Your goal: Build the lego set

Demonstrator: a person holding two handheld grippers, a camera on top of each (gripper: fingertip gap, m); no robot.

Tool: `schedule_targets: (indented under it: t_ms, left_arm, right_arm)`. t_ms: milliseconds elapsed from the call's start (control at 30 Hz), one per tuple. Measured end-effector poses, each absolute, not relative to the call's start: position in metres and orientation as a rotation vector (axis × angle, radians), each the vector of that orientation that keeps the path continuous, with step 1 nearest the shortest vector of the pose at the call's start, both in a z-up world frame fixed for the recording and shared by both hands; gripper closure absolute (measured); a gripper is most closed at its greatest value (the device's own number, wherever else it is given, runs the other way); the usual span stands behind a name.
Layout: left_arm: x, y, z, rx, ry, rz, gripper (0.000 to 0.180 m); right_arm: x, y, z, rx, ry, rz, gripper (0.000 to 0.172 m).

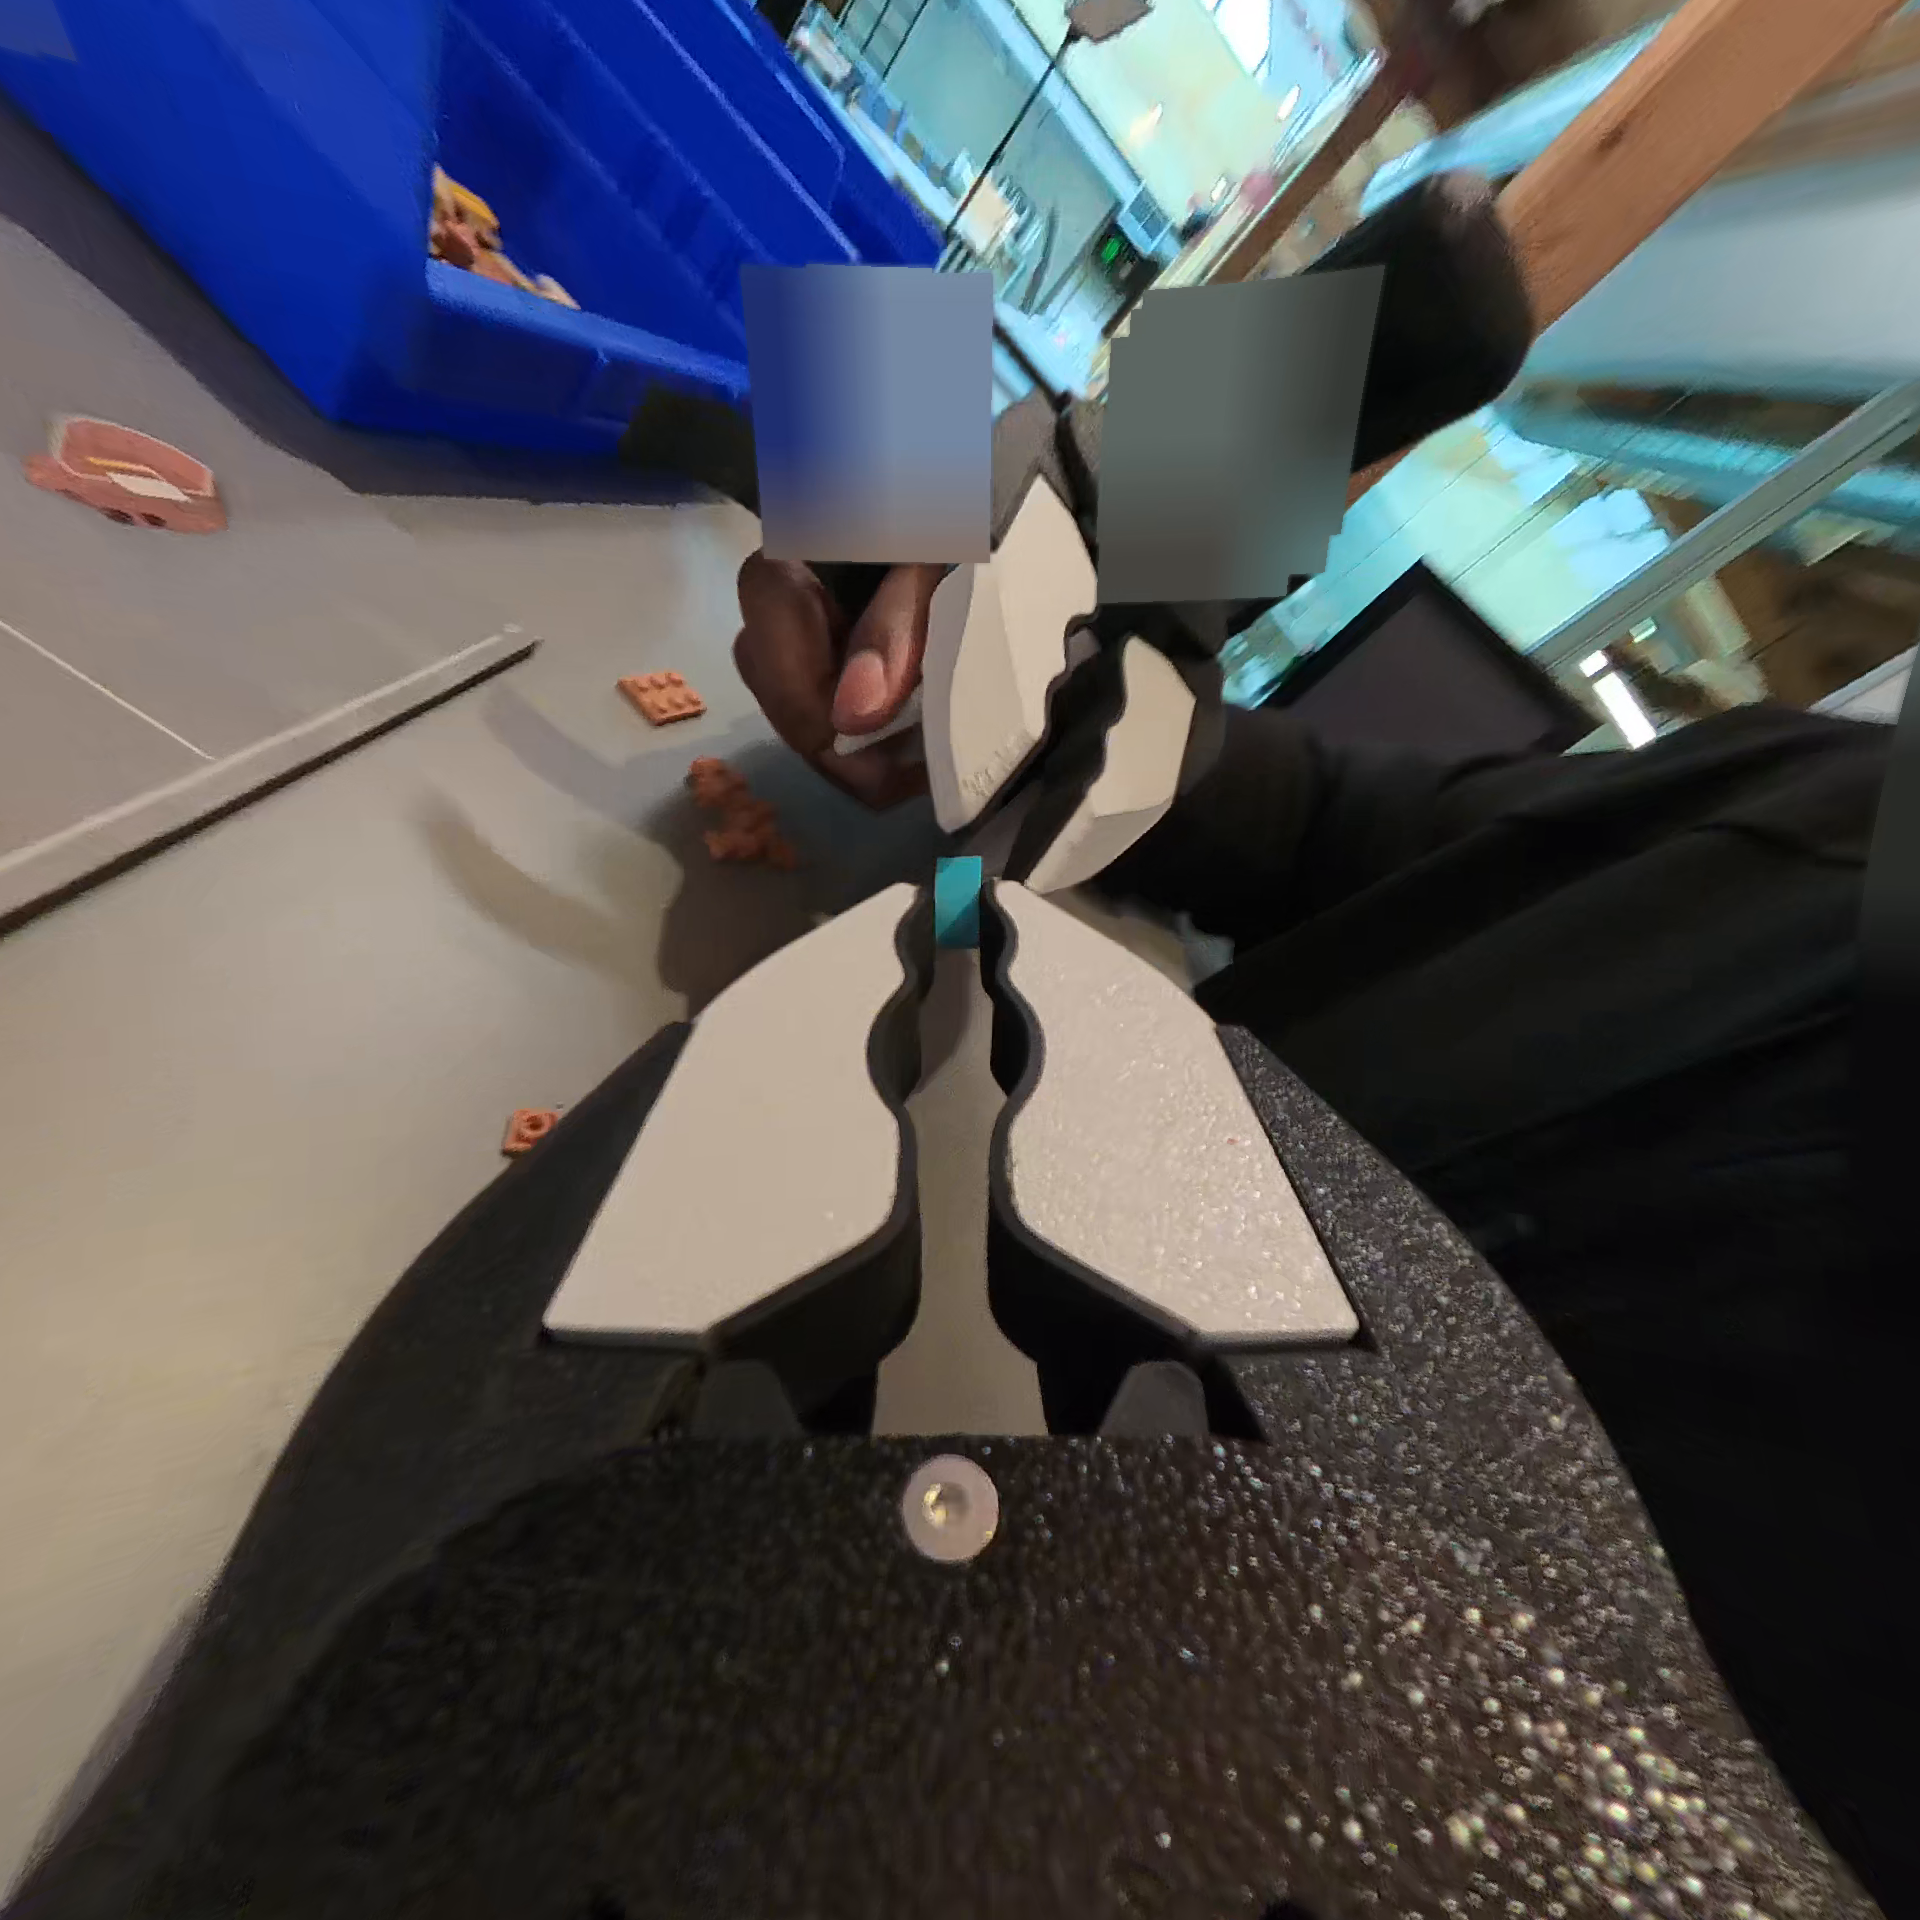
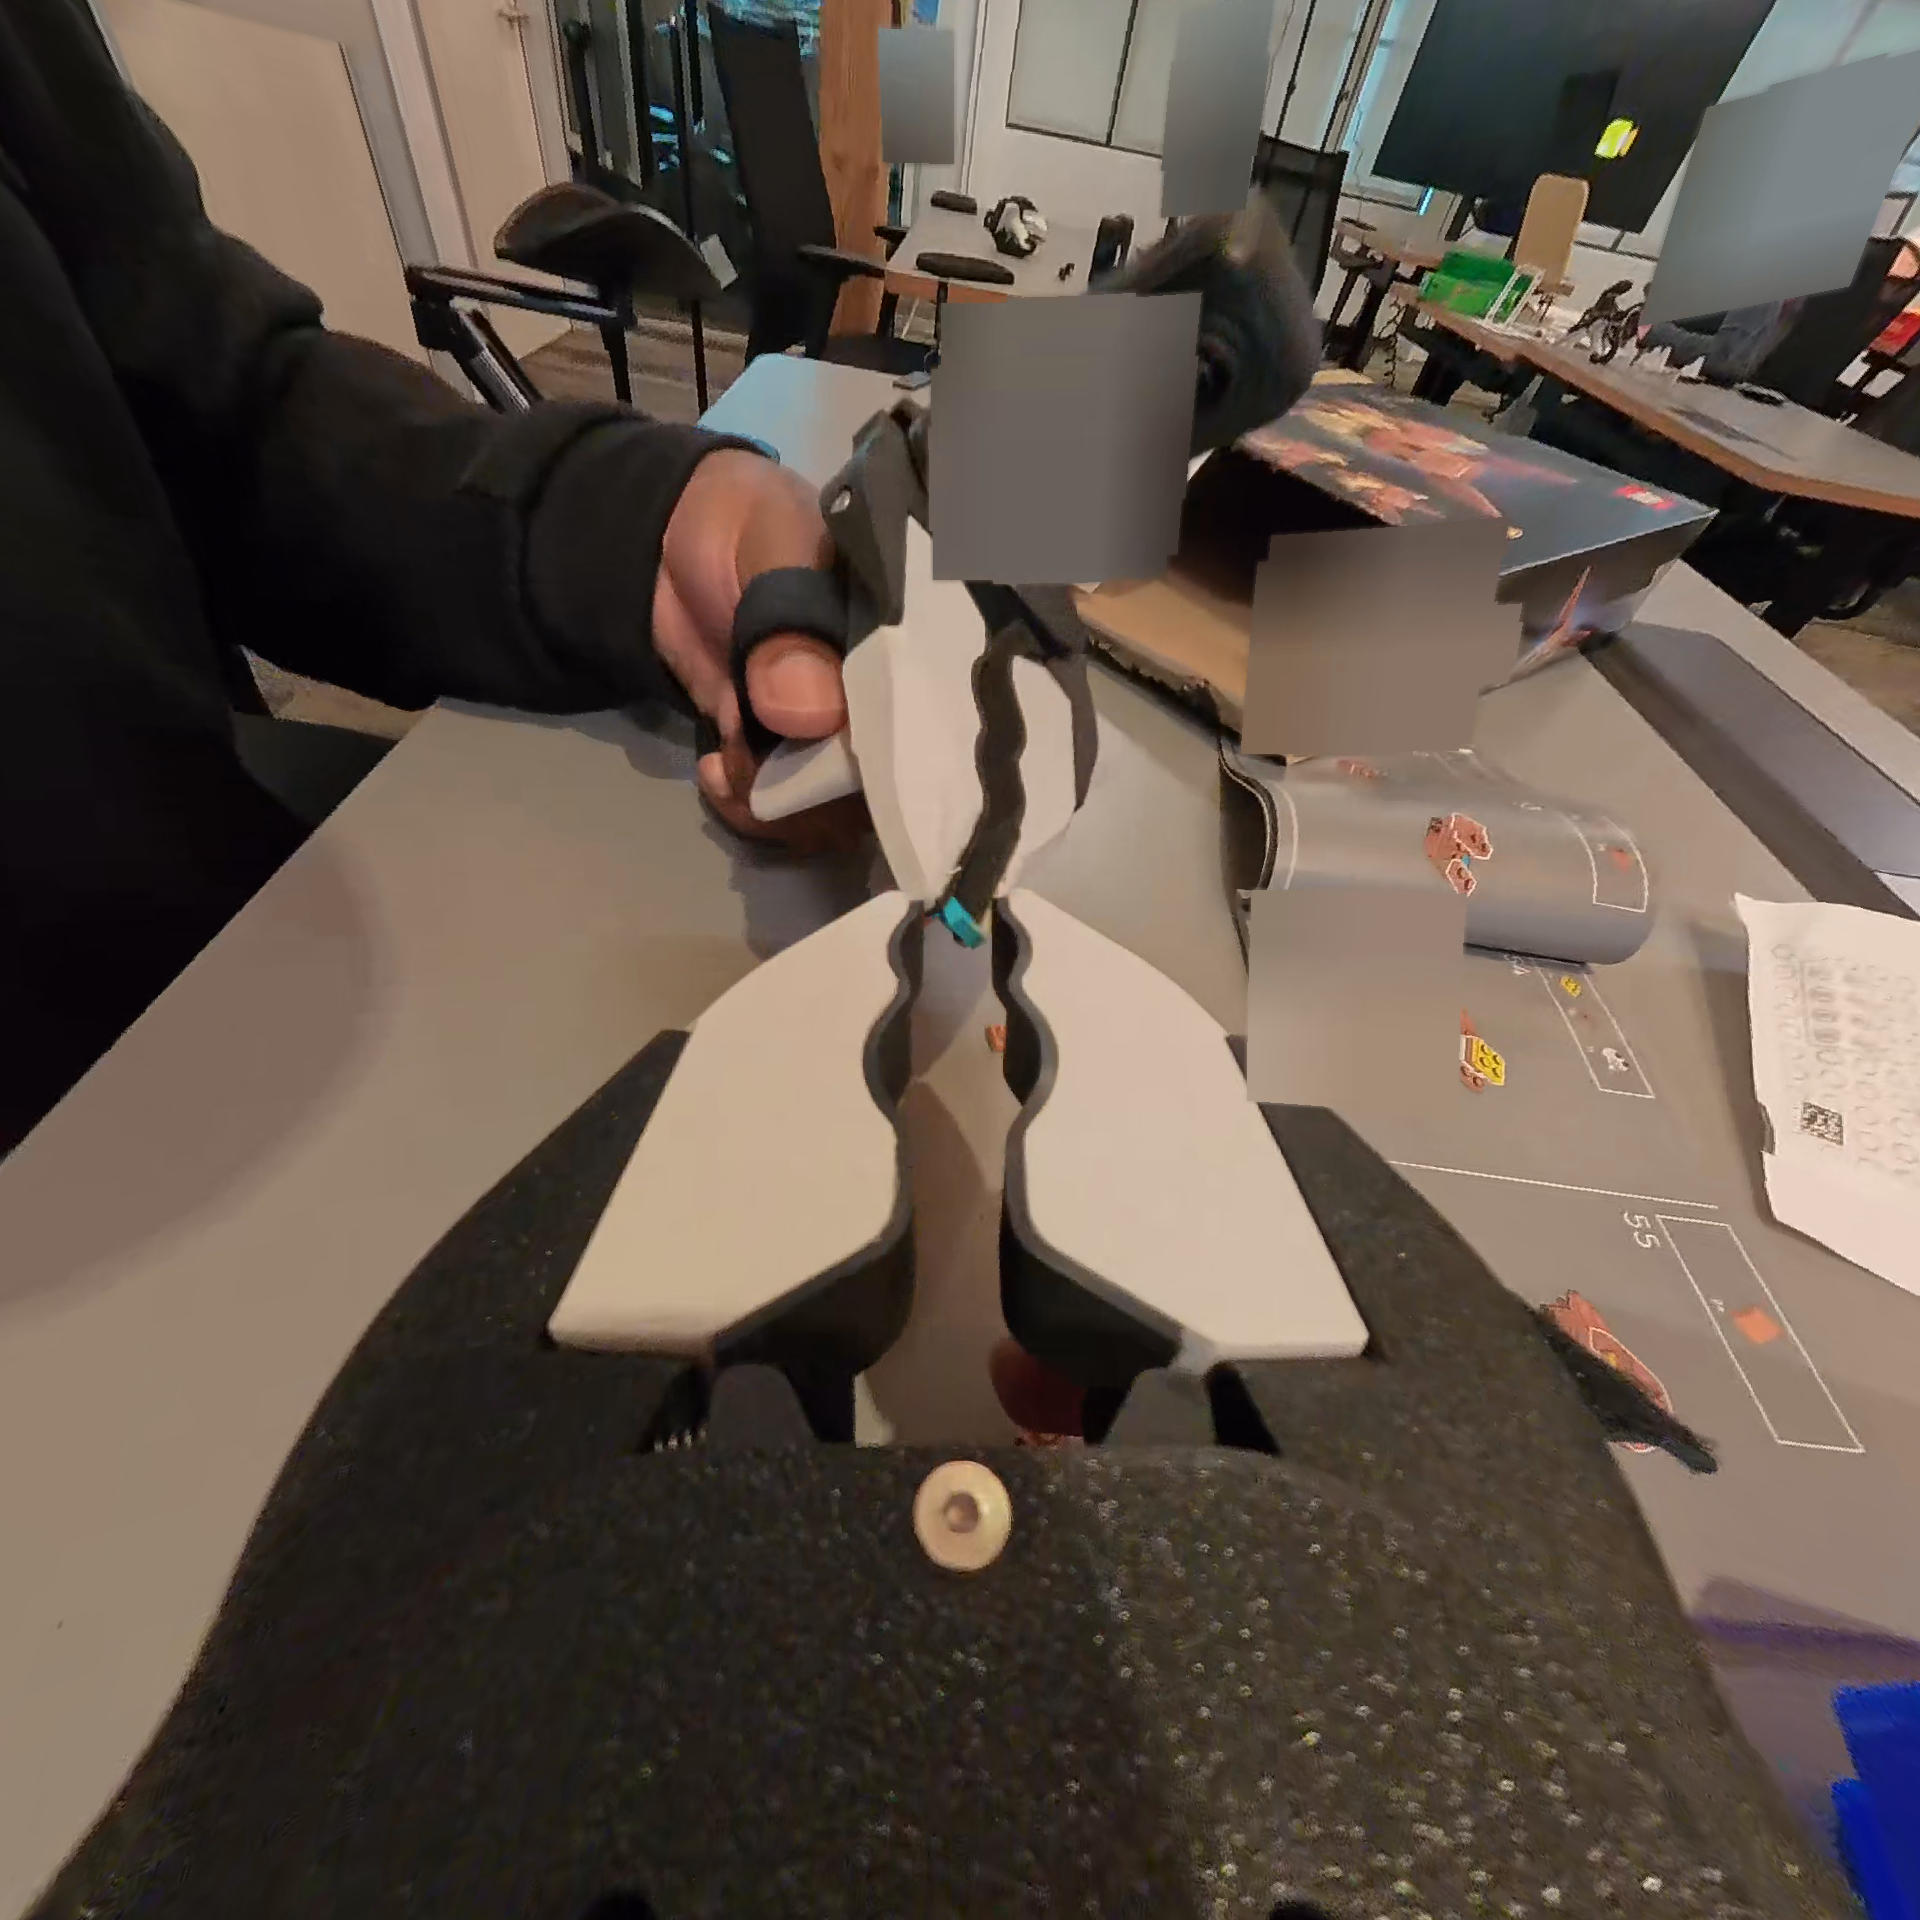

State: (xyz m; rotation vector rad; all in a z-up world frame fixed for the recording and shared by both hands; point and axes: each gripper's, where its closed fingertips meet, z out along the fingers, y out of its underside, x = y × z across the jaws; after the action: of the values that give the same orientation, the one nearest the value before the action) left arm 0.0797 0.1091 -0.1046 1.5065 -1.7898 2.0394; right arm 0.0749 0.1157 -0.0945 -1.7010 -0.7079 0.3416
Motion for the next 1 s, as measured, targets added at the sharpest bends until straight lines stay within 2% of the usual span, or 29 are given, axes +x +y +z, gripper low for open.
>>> schedule_targets:
  t_ms: [333,1000]
  left_arm:
    - [0.074,0.106,-0.113,1.423,-2.228,1.985,0.173]
    - [0.068,0.109,-0.108,1.356,-2.259,2.049,0.173]
  right_arm:
    - [0.077,0.112,-0.106,-1.774,-0.696,0.373,0.163]
    - [0.082,0.116,-0.114,-1.829,-0.629,0.417,0.164]
